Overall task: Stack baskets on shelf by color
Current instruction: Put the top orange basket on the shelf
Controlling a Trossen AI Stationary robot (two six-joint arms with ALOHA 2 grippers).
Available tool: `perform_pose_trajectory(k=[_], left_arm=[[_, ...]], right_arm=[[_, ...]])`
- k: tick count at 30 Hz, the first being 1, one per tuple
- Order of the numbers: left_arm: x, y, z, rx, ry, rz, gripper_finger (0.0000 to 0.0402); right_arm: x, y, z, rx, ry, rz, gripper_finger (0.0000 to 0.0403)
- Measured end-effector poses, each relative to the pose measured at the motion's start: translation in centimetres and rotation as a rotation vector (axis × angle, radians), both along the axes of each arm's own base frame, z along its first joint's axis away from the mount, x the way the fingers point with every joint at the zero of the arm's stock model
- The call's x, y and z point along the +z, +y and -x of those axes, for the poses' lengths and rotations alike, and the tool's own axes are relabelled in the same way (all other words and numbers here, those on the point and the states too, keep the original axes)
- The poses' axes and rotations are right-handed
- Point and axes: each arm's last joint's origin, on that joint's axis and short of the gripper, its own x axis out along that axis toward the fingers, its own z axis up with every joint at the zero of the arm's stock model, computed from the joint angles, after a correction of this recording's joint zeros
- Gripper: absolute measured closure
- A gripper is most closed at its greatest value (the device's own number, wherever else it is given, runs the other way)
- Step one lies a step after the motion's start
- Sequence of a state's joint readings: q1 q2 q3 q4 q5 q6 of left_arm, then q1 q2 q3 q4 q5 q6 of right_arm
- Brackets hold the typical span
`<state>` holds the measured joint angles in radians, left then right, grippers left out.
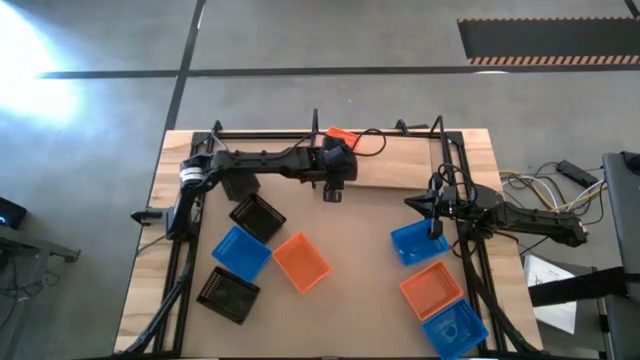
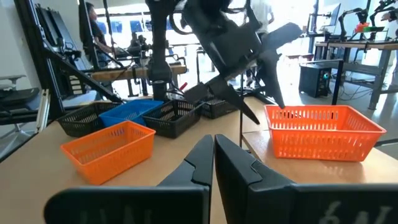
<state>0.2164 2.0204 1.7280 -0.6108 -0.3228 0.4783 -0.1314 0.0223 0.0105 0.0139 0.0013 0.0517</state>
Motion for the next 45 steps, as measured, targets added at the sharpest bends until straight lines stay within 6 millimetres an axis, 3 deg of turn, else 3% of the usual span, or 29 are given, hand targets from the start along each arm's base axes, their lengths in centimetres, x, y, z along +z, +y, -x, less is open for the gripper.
perform_pose_trajectory(k=[9, 20, 28, 38, 45], left_arm=[[-2.8, 0.9, -0.2, 0.007, 0.065, 0.034, 0.0283], [-1.7, 0.7, -0.7, 0.047, -0.022, 0.060, 0.0397], [-1.0, 0.6, -1.2, 0.053, -0.128, 0.204, 0.0400], [-1.0, 1.4, -1.0, 0.114, -0.156, 0.234, 0.0396], [-1.0, 1.6, -0.9, 0.121, -0.156, 0.236, 0.0331]], right_arm=[[0.0, 0.0, 0.0, 0.000, 0.000, 0.000, 0.0394], [0.0, 0.0, 0.0, 0.000, 0.000, 0.000, 0.0394], [0.0, 0.0, 0.0, 0.000, 0.000, 0.000, 0.0394], [0.0, 0.0, 0.0, 0.000, 0.000, 0.000, 0.0394], [0.0, 0.0, 0.0, 0.000, 0.000, 0.000, 0.0394]])
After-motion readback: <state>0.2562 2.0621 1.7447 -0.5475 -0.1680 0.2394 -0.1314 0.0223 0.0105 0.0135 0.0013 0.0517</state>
